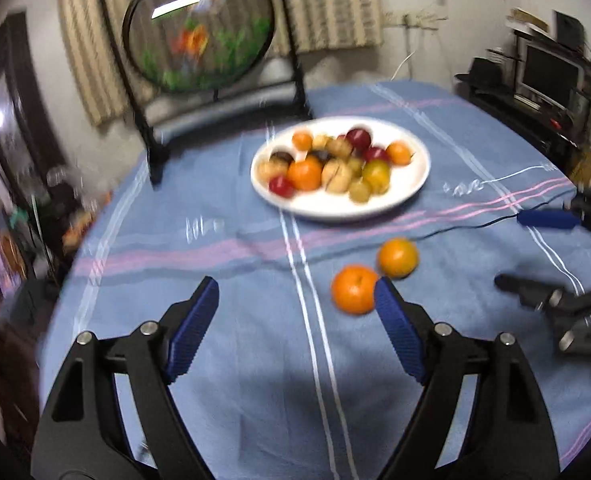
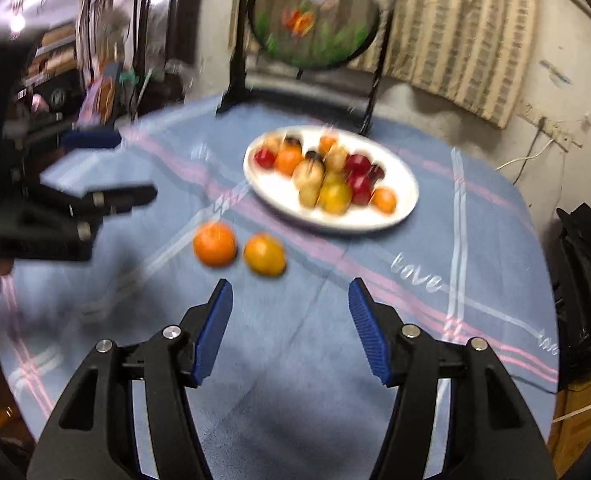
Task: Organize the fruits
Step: 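Move both tools back to the two oranges on the cloth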
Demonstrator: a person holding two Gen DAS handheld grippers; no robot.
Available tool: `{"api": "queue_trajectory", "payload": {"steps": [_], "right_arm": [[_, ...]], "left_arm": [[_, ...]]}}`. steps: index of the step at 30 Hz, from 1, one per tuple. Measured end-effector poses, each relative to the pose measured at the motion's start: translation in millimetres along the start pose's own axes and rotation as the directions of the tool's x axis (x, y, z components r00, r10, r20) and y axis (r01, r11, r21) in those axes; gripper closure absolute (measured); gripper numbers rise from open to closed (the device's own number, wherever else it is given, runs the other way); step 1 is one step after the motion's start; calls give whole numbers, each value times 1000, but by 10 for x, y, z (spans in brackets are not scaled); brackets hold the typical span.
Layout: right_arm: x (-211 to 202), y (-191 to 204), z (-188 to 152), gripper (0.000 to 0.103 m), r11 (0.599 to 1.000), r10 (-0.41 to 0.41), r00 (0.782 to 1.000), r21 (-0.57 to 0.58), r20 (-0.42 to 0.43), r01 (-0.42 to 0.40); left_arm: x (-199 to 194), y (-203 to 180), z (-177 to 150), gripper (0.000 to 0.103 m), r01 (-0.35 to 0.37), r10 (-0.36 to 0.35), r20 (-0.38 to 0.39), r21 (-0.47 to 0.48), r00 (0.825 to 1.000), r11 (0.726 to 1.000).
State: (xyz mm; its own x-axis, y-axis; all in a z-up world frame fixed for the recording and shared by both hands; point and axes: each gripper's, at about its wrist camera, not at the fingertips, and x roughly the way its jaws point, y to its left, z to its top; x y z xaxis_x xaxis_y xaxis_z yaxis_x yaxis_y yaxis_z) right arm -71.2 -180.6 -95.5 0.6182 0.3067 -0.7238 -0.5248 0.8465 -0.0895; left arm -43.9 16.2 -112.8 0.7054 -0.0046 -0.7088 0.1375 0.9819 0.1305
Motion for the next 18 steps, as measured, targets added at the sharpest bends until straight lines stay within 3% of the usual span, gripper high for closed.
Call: {"api": "queue_trajectory", "payload": {"steps": [4,11,16,17,18], "right_arm": [[362,120,43,42,1000,9,999,-28,-45,-10],[967,149,261,42,997,-18,993,-77,-118,9],[1151,126,325,42,997,-8,991,-77,-133,-3],[1161,123,328,44,997,-3,992,-80,-130,-8],[1160,140,326,55,996,15,991,-87,-130,-27]], "left_arm": [[235,127,-55,22,16,-19,-55,-56,998,998],[401,157,-90,22,24,-26,-80,-25,996,999],[460,107,-114,22,43,-44,-92,-8,995,999],[476,90,-114,22,45,-46,-95,-6,994,999],[486,78,-115,22,48,-48,-98,-6,994,999]]}}
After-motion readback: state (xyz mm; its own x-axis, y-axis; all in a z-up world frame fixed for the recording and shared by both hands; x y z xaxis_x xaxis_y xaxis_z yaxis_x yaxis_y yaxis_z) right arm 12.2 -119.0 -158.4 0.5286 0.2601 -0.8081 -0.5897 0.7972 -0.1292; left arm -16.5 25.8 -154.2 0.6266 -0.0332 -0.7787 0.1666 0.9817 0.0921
